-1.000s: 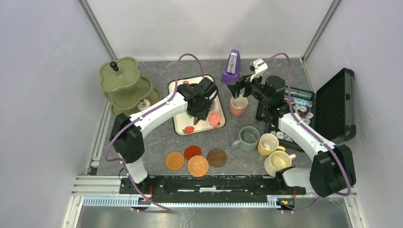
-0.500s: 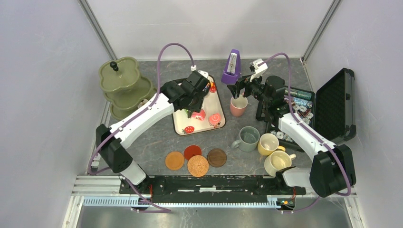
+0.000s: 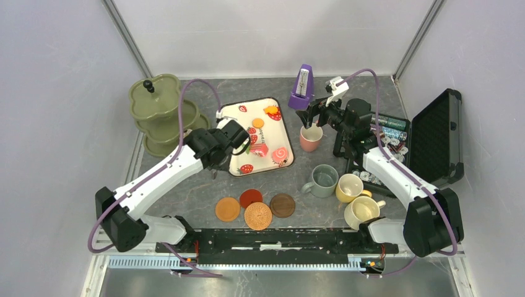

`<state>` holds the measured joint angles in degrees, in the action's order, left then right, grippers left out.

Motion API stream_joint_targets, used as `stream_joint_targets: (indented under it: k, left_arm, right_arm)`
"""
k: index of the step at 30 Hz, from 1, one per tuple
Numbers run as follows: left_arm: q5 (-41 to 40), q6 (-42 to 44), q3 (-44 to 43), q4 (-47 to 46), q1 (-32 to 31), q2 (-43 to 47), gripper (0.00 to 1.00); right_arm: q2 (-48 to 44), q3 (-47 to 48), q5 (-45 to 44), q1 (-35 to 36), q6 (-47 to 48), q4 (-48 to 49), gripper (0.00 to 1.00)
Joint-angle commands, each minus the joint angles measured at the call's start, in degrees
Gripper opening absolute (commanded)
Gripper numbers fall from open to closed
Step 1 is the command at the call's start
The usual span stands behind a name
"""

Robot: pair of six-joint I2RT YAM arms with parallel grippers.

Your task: Serve the afternoon tea

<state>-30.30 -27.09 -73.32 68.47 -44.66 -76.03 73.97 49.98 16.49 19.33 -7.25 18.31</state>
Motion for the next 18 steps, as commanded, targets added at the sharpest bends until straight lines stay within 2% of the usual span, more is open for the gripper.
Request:
stream_joint_targets:
  k: [1,3,6,12,18]
  left_arm:
    - [-4.7,-10.0,5.1,-0.5,1.7,5.3,0.39]
    - [-6.5,-15.5,8.0,-1.6,2.7,7.9,0.38]
    - [-4.7,-18.5,13.3,-8.0,5.4,14.0,0.38]
    - [2.5,-15.8,18.7,-13.1,20.3,18.0,0.39]
    - [2.5,-15.9,21.5,-13.9,25.4,19.5,0.4]
  right_arm:
    - [-1.2,0.0,0.6,-0.3,0.3,1.9,0.91]
    - [-1.2,-0.1,0.6,-0.3,0.3,1.8,0.91]
    - [-1.6,-0.1,0.4,-0.4,0.7,1.3,0.91]
    - [-1.7,-0.2,0.3,-0.6,0.9,1.4,0.91]
    - [-1.4,-0.2,0.5,-0.8,1.1,1.5,0.91]
